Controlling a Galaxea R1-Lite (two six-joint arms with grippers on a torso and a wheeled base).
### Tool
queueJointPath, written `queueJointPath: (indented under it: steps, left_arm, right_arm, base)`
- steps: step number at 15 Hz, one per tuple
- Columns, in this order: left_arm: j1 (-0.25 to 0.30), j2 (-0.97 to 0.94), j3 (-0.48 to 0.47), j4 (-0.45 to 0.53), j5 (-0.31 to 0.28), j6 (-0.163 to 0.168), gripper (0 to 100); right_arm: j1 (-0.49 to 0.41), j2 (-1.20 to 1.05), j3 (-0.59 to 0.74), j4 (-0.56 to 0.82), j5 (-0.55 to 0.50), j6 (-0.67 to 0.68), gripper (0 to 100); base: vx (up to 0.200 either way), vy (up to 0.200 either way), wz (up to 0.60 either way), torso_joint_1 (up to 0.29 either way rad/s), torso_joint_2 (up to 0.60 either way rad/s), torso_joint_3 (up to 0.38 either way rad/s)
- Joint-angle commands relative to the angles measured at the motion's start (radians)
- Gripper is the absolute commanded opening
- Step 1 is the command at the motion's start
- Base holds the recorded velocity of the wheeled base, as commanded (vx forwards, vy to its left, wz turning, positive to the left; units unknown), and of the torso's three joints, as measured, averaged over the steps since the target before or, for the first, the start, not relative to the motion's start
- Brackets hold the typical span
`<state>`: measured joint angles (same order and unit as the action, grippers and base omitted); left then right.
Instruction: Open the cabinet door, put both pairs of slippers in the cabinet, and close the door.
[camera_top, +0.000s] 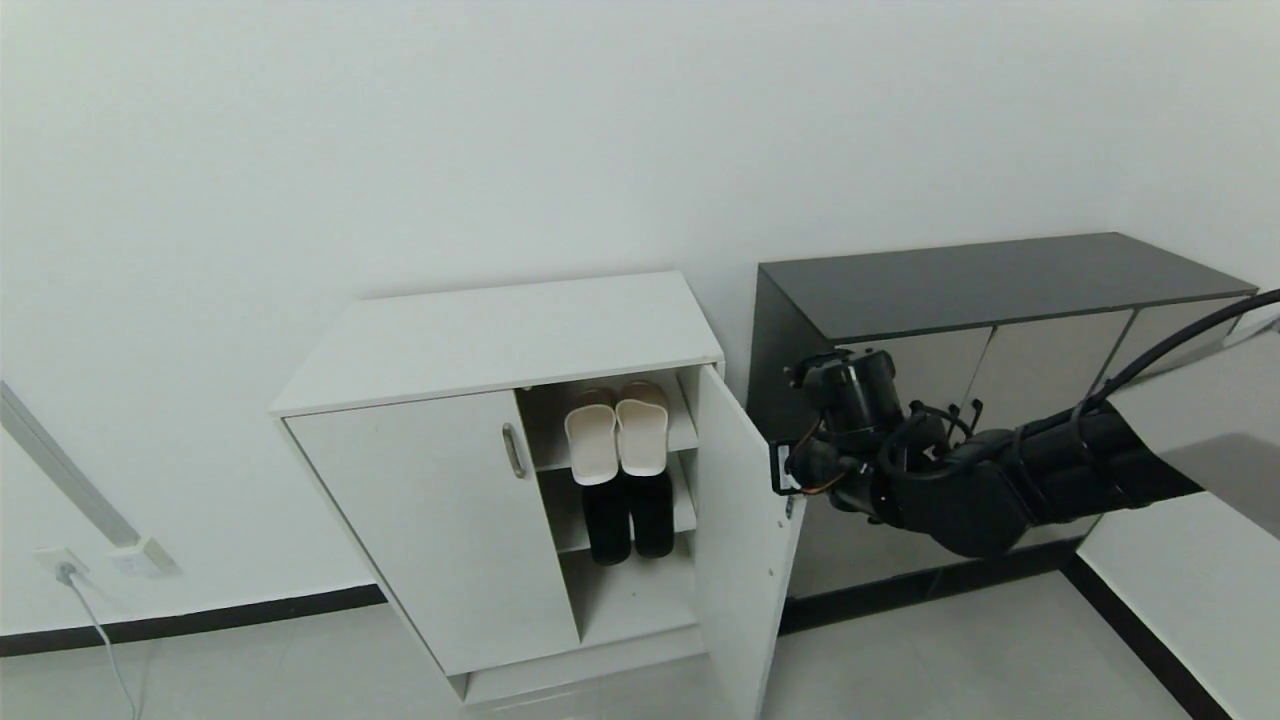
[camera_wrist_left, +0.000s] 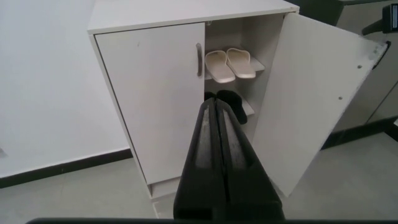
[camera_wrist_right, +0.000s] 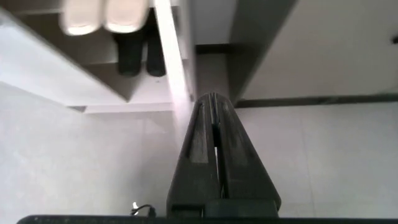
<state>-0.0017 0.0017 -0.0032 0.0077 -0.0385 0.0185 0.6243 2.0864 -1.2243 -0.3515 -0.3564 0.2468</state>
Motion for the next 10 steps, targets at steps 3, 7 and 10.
queueJointPath:
  steps: [3,7,10]
  left_arm:
    - [0.000,0.001,0.000,0.000,0.000,0.000,0]
    - [0.000,0.001,0.000,0.000,0.000,0.000,0]
    - [0.000,0.001,0.000,0.000,0.000,0.000,0]
  right_arm:
    - [0.095,-0.028,0.029,-0.001,0.013,0.009,0]
    - [0.117,-0.066,0.085,-0.052,0.047,0.000,0]
    - [0.115,-0.078,0.114,-0.081,0.047,-0.032,0]
  base:
    - [0.000,0.000,0.00,0.000,0.00,0.000]
    - [0.000,0.000,0.00,0.000,0.00,0.000]
    - [0.000,0.000,0.00,0.000,0.00,0.000]
